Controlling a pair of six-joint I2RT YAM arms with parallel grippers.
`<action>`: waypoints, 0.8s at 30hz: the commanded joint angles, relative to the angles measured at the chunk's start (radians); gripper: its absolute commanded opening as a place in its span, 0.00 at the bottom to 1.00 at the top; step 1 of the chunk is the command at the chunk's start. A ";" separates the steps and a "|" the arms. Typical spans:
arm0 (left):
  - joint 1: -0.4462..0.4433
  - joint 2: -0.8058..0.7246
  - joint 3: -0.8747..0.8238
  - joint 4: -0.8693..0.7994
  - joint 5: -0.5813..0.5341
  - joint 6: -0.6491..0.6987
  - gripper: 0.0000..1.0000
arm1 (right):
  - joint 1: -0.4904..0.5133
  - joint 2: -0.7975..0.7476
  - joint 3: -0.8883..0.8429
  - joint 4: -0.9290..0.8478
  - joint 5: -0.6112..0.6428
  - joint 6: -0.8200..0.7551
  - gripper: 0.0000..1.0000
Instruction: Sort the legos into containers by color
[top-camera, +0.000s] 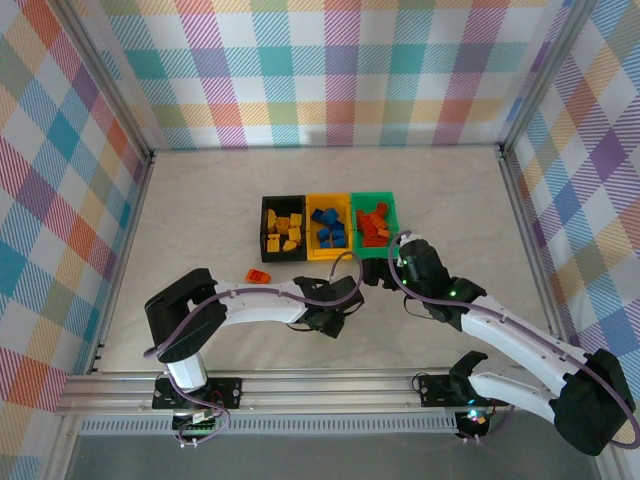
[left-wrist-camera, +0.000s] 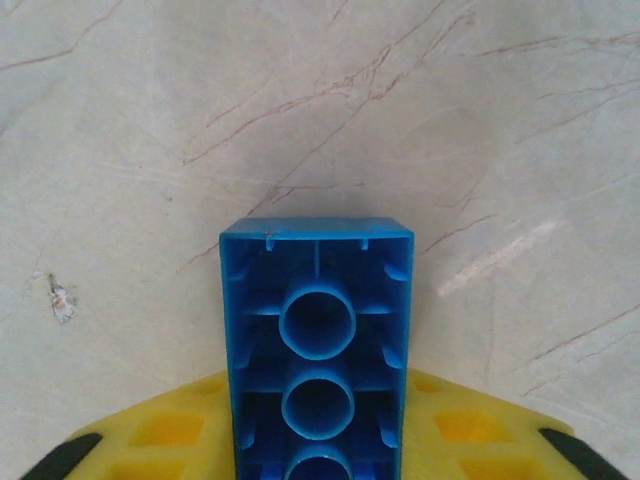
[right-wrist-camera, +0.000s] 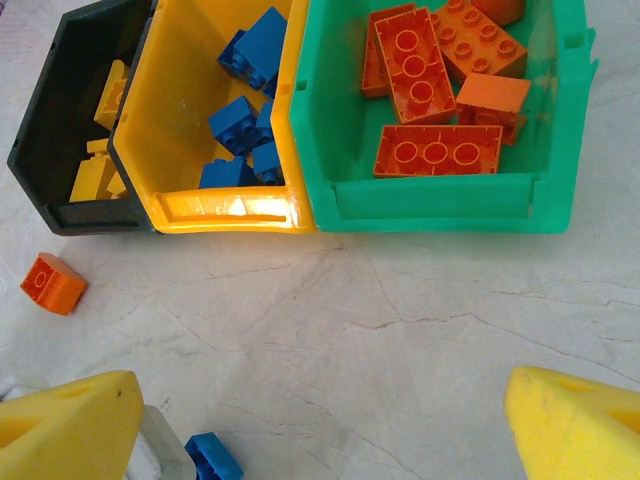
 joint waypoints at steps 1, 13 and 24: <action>0.023 -0.053 -0.028 0.037 -0.012 -0.028 0.30 | -0.006 -0.006 -0.011 0.020 0.004 0.010 0.93; 0.332 -0.214 0.011 0.161 0.006 -0.068 0.27 | -0.009 -0.015 -0.021 0.030 0.010 0.019 0.94; 0.444 0.164 0.530 0.057 0.034 -0.033 0.26 | -0.012 -0.015 -0.012 0.005 0.006 0.030 0.94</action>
